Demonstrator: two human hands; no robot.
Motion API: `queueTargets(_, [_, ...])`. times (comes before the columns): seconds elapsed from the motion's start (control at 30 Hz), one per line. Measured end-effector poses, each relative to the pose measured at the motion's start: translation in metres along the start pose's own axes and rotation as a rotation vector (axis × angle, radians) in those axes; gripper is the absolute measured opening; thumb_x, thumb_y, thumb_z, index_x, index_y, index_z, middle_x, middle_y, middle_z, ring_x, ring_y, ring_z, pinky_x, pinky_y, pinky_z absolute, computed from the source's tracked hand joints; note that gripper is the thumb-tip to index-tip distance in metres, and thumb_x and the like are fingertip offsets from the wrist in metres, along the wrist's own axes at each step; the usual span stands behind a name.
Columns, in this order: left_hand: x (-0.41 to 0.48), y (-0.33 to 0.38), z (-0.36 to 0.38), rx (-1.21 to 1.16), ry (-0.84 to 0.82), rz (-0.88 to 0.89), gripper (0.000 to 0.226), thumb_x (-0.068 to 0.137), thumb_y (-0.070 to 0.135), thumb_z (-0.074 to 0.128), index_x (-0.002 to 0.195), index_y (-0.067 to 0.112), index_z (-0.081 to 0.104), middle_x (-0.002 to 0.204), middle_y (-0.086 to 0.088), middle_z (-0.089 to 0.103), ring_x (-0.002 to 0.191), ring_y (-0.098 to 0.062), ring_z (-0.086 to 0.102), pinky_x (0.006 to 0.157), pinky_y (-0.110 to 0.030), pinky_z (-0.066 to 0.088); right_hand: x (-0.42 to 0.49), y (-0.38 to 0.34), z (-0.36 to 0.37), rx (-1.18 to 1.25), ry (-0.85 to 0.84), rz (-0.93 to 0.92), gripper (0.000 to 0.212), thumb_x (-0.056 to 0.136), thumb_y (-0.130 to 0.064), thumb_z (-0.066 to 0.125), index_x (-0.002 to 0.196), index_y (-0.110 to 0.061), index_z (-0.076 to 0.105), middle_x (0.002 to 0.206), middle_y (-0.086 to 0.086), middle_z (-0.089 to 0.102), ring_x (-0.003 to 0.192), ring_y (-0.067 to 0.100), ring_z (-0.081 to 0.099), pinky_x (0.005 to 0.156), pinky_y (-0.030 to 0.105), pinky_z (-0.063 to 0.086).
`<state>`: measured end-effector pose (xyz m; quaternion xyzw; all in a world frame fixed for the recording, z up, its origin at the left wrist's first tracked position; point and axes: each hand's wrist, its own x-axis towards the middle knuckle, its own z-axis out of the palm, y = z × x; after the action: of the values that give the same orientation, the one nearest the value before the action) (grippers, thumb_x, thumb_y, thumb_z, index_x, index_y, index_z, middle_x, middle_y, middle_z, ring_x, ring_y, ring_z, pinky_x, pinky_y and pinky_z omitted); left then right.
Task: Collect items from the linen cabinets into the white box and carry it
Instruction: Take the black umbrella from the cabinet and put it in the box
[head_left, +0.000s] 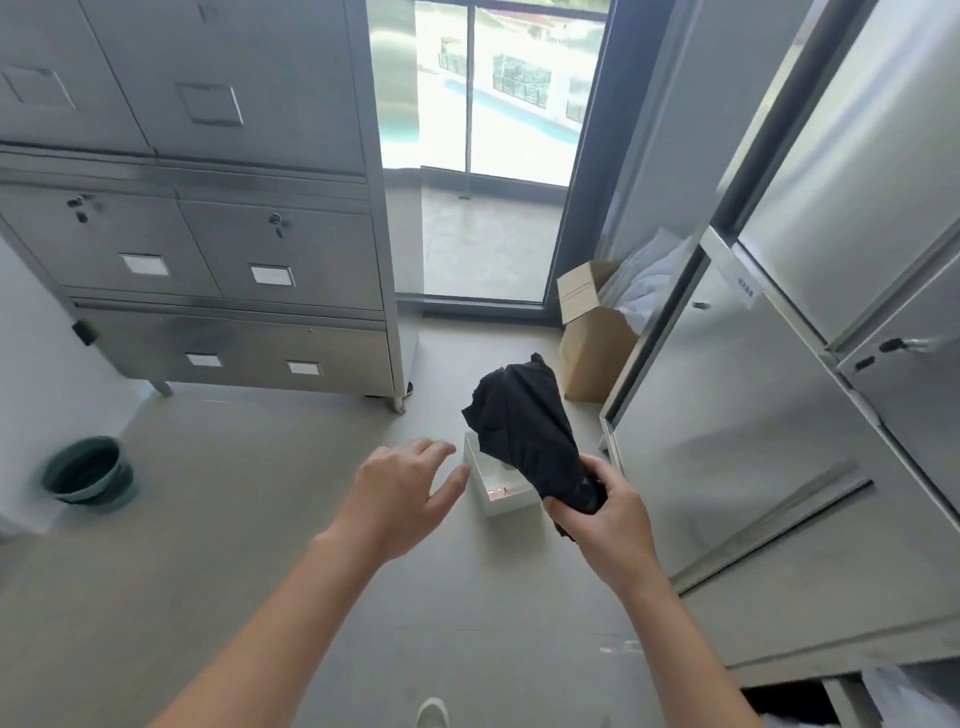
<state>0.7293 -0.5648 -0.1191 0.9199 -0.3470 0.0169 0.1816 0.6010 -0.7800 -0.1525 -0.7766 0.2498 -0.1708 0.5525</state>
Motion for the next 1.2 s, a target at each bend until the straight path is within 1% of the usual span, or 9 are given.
queueTargets(0.1, [0.041,-0.014,0.001,0.001,-0.008,0.027,0.042,0.098,0.052,0.042,0.119,0.023,0.065,0.114,0.006,0.069,0.090,-0.026,0.065,0.080,-0.032,0.042,0.031,0.001,0.011,-0.011,0.015,0.033,0.041,0.071,-0.022,0.082,0.107,-0.036,0.068,0.084,-0.007,0.072,0.068,0.020,0.070,0.062,0.038,0.058])
queueTargets(0.17, [0.063,-0.019,0.004,-0.024,-0.021,0.037,0.049,0.096,0.058,0.036,0.118,0.025,0.065,0.113,0.007,0.068,0.089,-0.025,0.065,0.079,-0.031,0.042,0.052,0.002,0.016,0.007,0.034,0.056,0.041,0.071,-0.022,0.082,0.107,-0.036,0.068,0.084,-0.007,0.072,0.069,0.019,0.070,0.061,0.038,0.058])
queueTargets(0.27, [0.101,-0.027,0.014,-0.040,-0.059,0.040,0.058,0.093,0.062,0.027,0.118,0.026,0.064,0.115,0.010,0.068,0.089,-0.024,0.064,0.081,-0.031,0.043,0.092,0.005,0.022,-0.005,0.041,0.084,0.041,0.070,-0.025,0.081,0.108,-0.036,0.068,0.090,-0.008,0.073,0.077,0.019,0.071,0.067,0.046,0.061])
queueTargets(0.4, [0.154,-0.039,0.039,-0.032,-0.110,0.047,0.044,0.098,0.054,0.039,0.120,0.025,0.064,0.116,0.009,0.067,0.091,-0.024,0.064,0.083,-0.032,0.044,0.154,0.023,0.028,-0.023,0.018,0.116,0.041,0.071,-0.027,0.081,0.108,-0.037,0.067,0.095,-0.009,0.072,0.089,0.022,0.071,0.076,0.050,0.060])
queueTargets(0.53, [0.213,-0.053,0.062,0.011,-0.139,0.023,0.045,0.098,0.054,0.040,0.121,0.024,0.065,0.116,0.010,0.068,0.089,-0.023,0.064,0.081,-0.030,0.043,0.222,0.046,0.037,-0.017,0.019,0.153,0.042,0.069,-0.032,0.079,0.109,-0.038,0.067,0.095,-0.010,0.072,0.086,0.019,0.070,0.076,0.048,0.060])
queueTargets(0.7, [0.296,-0.062,0.078,0.065,-0.129,0.019,0.052,0.094,0.055,0.034,0.110,0.021,0.070,0.104,0.009,0.072,0.079,-0.020,0.066,0.073,-0.030,0.046,0.316,0.063,0.048,-0.007,-0.008,0.199,0.040,0.068,-0.037,0.078,0.106,-0.041,0.066,0.097,-0.013,0.072,0.088,0.010,0.069,0.078,0.042,0.059])
queueTargets(0.9, [0.378,-0.072,0.081,0.068,-0.131,-0.010,0.050,0.095,0.053,0.036,0.111,0.019,0.069,0.107,0.006,0.072,0.082,-0.022,0.066,0.076,-0.034,0.050,0.402,0.062,0.054,0.002,-0.041,0.230,0.036,0.070,-0.031,0.079,0.102,-0.038,0.066,0.089,-0.008,0.071,0.071,0.015,0.070,0.072,0.046,0.060])
queueTargets(1.03, [0.422,-0.079,0.089,0.072,-0.169,0.015,0.042,0.097,0.048,0.045,0.114,0.019,0.068,0.110,0.006,0.071,0.088,-0.021,0.066,0.080,-0.032,0.048,0.439,0.062,0.057,0.006,-0.031,0.238,0.037,0.070,-0.030,0.078,0.104,-0.037,0.067,0.089,-0.007,0.071,0.073,0.017,0.070,0.071,0.047,0.060])
queueTargets(1.2, [0.479,-0.096,0.110,0.044,-0.225,0.130,0.037,0.097,0.048,0.049,0.120,0.023,0.065,0.112,0.010,0.069,0.087,-0.022,0.065,0.082,-0.031,0.045,0.460,0.071,0.069,0.015,0.086,0.311,0.036,0.071,-0.031,0.078,0.106,-0.037,0.068,0.090,-0.007,0.071,0.081,0.022,0.070,0.075,0.046,0.059])
